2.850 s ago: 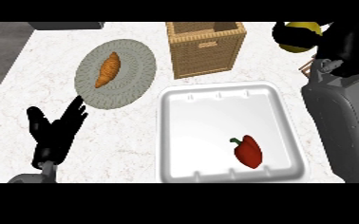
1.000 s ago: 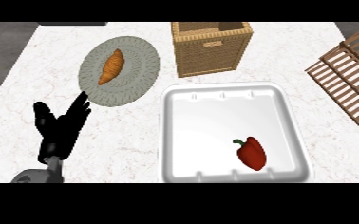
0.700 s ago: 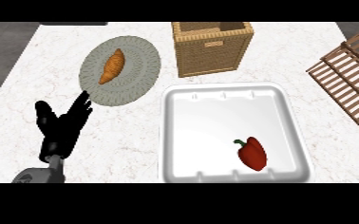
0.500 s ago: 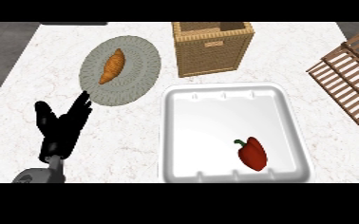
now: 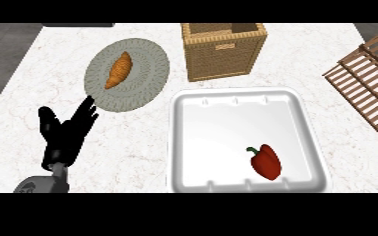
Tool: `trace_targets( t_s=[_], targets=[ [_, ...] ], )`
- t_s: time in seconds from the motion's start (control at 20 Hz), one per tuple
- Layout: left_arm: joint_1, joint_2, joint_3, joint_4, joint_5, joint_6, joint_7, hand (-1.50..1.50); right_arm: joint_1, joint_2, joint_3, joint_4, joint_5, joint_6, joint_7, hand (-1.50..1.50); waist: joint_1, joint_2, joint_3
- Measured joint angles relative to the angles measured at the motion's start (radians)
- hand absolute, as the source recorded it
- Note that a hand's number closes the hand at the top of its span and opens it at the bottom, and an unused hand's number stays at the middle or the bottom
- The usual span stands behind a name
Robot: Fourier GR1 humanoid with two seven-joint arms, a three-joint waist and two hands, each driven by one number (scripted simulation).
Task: Pick the lemon from the tray and place it in the tiered shelf
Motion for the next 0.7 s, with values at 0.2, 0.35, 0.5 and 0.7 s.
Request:
trace_targets(
  t_s=[0.2,0.35,0.5,0.7],
  targets=[
    [0.012,-0.002,0.000,-0.034,-0.004,0.005,0.029,0.00,-0.001,-0.005,-0.018,-0.005,-0.013,-0.023,0.016,-1.50,-0.001,0.001,-0.002],
    [0.012,-0.009,0.001,-0.037,-0.006,0.005,0.034,0.00,-0.004,0.007,-0.057,-0.012,-0.020,-0.109,0.040,-1.50,-0.002,0.002,-0.003],
    [0.020,-0.004,0.006,-0.048,-0.004,-0.007,0.038,0.00,-0.010,0.010,-0.098,-0.025,-0.050,-0.162,0.046,-1.50,-0.003,0.002,-0.003],
    [0.020,-0.003,0.019,-0.035,-0.003,-0.015,0.031,0.00,-0.021,0.027,-0.149,-0.068,-0.107,-0.225,0.046,-1.50,-0.006,0.001,-0.003]
  ],
)
